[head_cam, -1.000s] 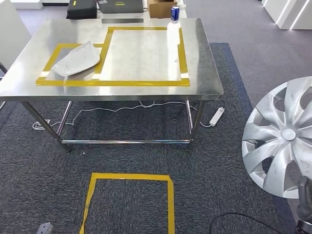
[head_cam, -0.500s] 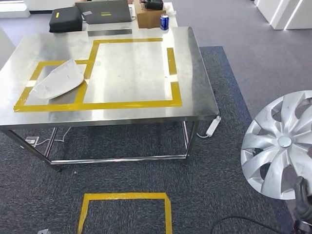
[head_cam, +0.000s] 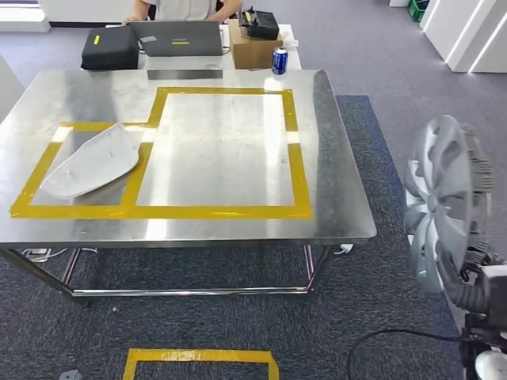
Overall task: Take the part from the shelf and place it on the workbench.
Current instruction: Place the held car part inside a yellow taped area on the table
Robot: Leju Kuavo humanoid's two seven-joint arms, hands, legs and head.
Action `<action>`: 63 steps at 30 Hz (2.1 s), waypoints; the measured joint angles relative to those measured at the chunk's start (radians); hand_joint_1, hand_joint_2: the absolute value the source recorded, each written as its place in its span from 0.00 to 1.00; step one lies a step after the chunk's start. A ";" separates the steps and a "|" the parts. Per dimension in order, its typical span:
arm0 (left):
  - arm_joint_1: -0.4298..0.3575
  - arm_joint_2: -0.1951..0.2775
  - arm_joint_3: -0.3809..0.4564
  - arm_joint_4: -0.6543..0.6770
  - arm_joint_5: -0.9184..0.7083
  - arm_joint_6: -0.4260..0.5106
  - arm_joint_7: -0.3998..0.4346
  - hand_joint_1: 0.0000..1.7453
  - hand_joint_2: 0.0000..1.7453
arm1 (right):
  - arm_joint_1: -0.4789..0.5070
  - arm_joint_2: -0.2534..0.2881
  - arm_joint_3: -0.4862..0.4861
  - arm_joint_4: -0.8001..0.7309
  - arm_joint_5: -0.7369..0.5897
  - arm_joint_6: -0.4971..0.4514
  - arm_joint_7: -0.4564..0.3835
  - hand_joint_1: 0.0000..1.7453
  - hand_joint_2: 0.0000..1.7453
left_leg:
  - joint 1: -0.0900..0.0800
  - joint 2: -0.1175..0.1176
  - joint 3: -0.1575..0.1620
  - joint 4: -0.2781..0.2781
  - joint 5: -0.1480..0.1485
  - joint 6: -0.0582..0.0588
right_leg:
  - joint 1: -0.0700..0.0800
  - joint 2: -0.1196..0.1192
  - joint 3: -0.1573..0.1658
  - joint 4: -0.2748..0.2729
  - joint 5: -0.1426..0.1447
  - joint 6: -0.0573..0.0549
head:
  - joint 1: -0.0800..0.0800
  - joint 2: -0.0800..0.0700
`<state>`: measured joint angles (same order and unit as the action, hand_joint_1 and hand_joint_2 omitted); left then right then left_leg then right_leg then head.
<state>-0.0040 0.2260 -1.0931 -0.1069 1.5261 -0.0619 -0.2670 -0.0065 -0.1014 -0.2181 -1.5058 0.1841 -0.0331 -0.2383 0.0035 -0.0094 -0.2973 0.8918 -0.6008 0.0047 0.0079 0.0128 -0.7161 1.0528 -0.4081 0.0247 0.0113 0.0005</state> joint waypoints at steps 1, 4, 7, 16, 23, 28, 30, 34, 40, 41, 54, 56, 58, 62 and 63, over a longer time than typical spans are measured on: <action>-0.008 0.002 -0.002 0.000 0.001 -0.003 0.000 0.00 1.00 | -0.066 -0.027 0.058 0.035 0.090 0.002 0.037 1.00 1.00 | -0.001 0.003 0.023 0.000 -0.012 -0.004 | 0.003 0.005 0.005 -0.026 0.048 -0.006 | 0.000 0.000; -0.045 0.014 -0.014 -0.001 -0.002 -0.005 0.010 0.00 1.00 | -0.328 -0.063 0.266 0.177 0.316 0.015 0.131 1.00 1.00 | -0.007 0.010 0.032 0.070 0.010 -0.023 | -0.002 0.015 0.035 -0.036 0.064 -0.021 | 0.000 0.000; -0.076 0.023 -0.029 -0.001 -0.005 -0.003 0.020 0.00 1.00 | -0.573 -0.033 0.465 0.342 0.458 -0.008 0.202 1.00 1.00 | -0.002 0.008 -0.100 0.250 -0.018 -0.044 | -0.010 0.015 0.048 -0.041 0.066 -0.033 | -0.011 0.000; -0.054 0.024 -0.062 -0.001 0.008 0.005 0.022 0.00 1.00 | -0.815 0.100 0.856 0.609 0.714 0.058 0.285 1.00 1.00 | 0.032 0.023 -0.311 0.097 0.174 -0.074 | -0.021 0.008 0.113 -0.034 -0.018 0.004 | -0.021 0.000; -0.070 0.027 -0.085 -0.003 -0.004 -0.011 0.040 0.00 1.00 | -0.853 0.305 1.072 0.729 0.750 0.080 0.202 1.00 1.00 | 0.033 0.015 -0.282 0.094 0.157 -0.028 | -0.019 -0.006 0.009 0.159 -0.115 0.020 | -0.013 0.000; -0.064 0.028 -0.100 -0.003 -0.003 -0.068 0.024 0.00 1.00 | -0.810 0.370 1.174 0.756 0.694 0.067 0.160 1.00 1.00 | 0.022 -0.005 -0.213 0.092 0.102 -0.024 | -0.004 -0.005 -0.037 0.147 0.003 -0.014 | -0.013 0.000; -0.065 0.028 -0.102 -0.003 -0.008 -0.101 0.011 0.00 1.00 | -0.815 0.382 1.189 0.760 0.667 0.058 0.155 1.00 1.00 | 0.019 -0.010 -0.194 0.089 0.086 -0.030 | 0.008 -0.006 -0.002 0.051 0.066 -0.036 | -0.020 0.000; -0.069 0.031 -0.112 -0.004 -0.023 -0.131 0.005 0.00 1.00 | -0.831 0.401 1.209 0.767 0.646 0.050 0.148 1.00 1.00 | 0.023 -0.004 -0.183 0.075 0.074 -0.055 | 0.016 -0.003 0.029 -0.005 0.048 -0.054 | -0.023 0.000; -0.070 0.042 -0.115 -0.004 0.008 -0.144 0.011 0.00 1.00 | -0.839 0.411 1.220 0.804 0.610 0.094 0.182 1.00 1.00 | 0.028 0.001 -0.308 0.308 -0.027 -0.087 | -0.002 0.000 0.094 -0.074 0.020 -0.055 | -0.042 0.001; -0.067 0.043 -0.115 -0.004 0.014 -0.144 0.011 0.00 1.00 | -0.842 0.411 1.222 0.813 0.605 0.107 0.196 1.00 1.00 | 0.030 0.001 -0.318 0.312 -0.003 -0.090 | -0.004 0.001 0.101 -0.073 0.015 -0.052 | -0.042 0.001; -0.053 0.040 -0.103 -0.004 0.042 -0.140 0.000 0.00 1.00 | -0.963 0.432 1.228 0.893 0.647 0.152 0.448 1.00 1.00 | 0.032 -0.008 -0.261 0.080 0.153 -0.061 | -0.002 -0.002 0.106 -0.055 0.005 -0.043 | -0.041 0.001; -0.051 0.040 -0.100 -0.004 0.043 -0.140 -0.002 0.00 1.00 | -0.980 0.424 1.228 0.925 0.664 0.154 0.480 1.00 1.00 | 0.031 -0.009 -0.260 0.080 0.154 -0.057 | -0.003 -0.003 0.109 -0.059 0.005 -0.043 | -0.041 0.001; -0.048 0.040 -0.099 -0.004 0.043 -0.140 -0.003 0.00 1.00 | -0.993 0.414 1.228 0.952 0.671 0.154 0.485 1.00 1.00 | 0.029 -0.008 -0.260 0.080 0.154 -0.056 | -0.005 -0.003 0.110 -0.063 0.007 -0.029 | -0.041 0.001; -0.049 0.041 -0.096 -0.004 0.043 -0.135 0.001 0.00 1.00 | -1.005 0.393 1.225 0.988 0.672 0.153 0.504 1.00 1.00 | 0.026 -0.005 -0.260 0.081 0.154 -0.054 | -0.009 0.000 0.110 -0.066 0.007 0.006 | -0.041 0.001; -0.049 0.041 -0.096 -0.004 0.043 -0.132 0.004 0.00 1.00 | -1.006 0.382 1.222 0.996 0.670 0.149 0.506 1.00 1.00 | 0.027 -0.005 -0.259 0.080 0.155 -0.054 | -0.009 0.000 0.109 -0.066 0.007 0.007 | -0.040 0.001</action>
<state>-0.0529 0.2674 -1.1892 -0.1106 1.5690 -0.1941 -0.2635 -1.0122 0.2806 1.0043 -0.5099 0.8541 0.1158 0.2673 0.0301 -0.0149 -0.5568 0.9722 -0.4461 -0.0489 -0.0009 0.0126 -0.6069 0.9868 -0.4013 0.0315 -0.0291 0.0011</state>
